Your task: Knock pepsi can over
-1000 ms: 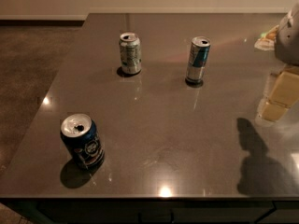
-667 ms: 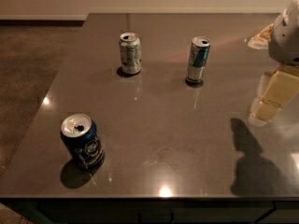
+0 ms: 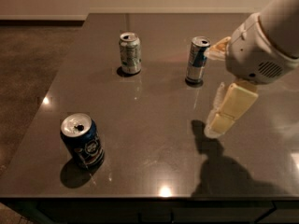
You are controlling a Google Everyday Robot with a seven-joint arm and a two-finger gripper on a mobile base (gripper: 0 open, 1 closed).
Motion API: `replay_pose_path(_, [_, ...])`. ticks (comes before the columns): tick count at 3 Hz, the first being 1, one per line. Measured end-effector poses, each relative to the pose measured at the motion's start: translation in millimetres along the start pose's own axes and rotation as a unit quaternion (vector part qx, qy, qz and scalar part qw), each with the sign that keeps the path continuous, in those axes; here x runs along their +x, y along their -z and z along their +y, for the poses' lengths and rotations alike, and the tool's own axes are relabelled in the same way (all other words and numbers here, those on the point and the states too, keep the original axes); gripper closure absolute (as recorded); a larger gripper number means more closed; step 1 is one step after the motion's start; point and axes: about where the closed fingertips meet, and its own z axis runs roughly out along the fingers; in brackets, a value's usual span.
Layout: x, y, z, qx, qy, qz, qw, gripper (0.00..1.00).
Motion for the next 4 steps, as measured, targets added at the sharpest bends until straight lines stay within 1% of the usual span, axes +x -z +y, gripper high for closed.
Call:
replay_pose_path(1, [-33, -27, 27, -0.014, 0.022, -0.05, 0.9984, 0.0])
replay_pose_path(2, [-61, -58, 51, -0.033, 0.033, -0.091, 0.9947, 0.0])
replay_pose_path(3, [-84, -81, 69, -0.049, 0.043, -0.113, 0.9915, 0.0])
replay_pose_path(4, [-110, -96, 79, -0.067, 0.04, -0.131, 0.9884, 0.0])
